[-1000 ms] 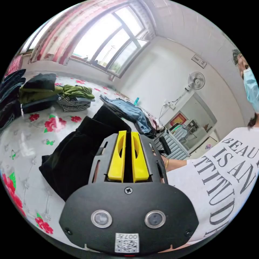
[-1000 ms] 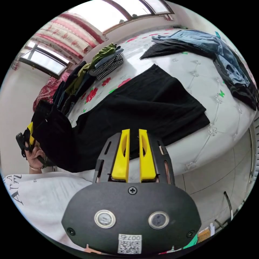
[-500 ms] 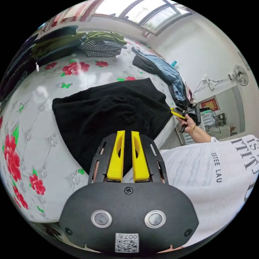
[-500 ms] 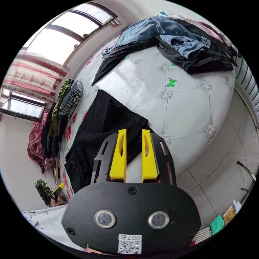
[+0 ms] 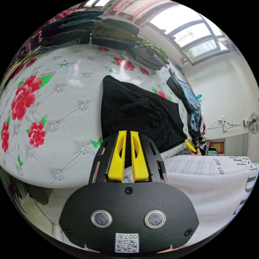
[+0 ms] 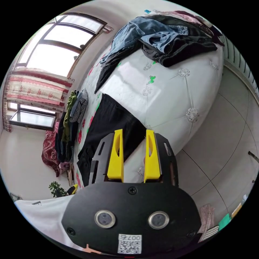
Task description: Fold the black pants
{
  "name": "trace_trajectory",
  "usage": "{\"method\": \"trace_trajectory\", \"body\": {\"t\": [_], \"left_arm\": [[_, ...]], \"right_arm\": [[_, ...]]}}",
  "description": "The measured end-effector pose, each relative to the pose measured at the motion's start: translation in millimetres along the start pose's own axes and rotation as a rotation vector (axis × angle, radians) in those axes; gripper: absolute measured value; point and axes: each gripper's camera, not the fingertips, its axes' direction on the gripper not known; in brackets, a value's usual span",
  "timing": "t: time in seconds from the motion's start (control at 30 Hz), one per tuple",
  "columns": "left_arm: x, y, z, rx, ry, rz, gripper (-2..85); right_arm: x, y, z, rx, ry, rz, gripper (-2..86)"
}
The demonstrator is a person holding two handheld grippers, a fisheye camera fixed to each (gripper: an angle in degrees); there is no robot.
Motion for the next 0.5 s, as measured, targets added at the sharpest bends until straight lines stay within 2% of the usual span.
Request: {"method": "trace_trajectory", "body": {"t": [0.07,0.3,0.4,0.5], "left_arm": [[-2.5,-1.3,0.0,0.011,0.012,-0.014,3.9],[-26.1,-0.3,-1.3,0.045,0.055,-0.09,5.2],[-40.2,4.7,-8.6,0.069,0.056,-0.118,5.2],[-56.3,10.9,-17.1,0.092,0.047,-0.141,5.3]], "right_arm": [[2.8,2.3,6.9,-0.03,-0.066,0.011,6.7],[-11.2,-13.3,36.6,-0.051,-0.099,0.037,1.5],[-49.0,-22.9,37.0,-0.057,-0.129,-0.106,0.4],[-128.8,-20.5,29.7,-0.094,-0.2,-0.415,0.0]]}}
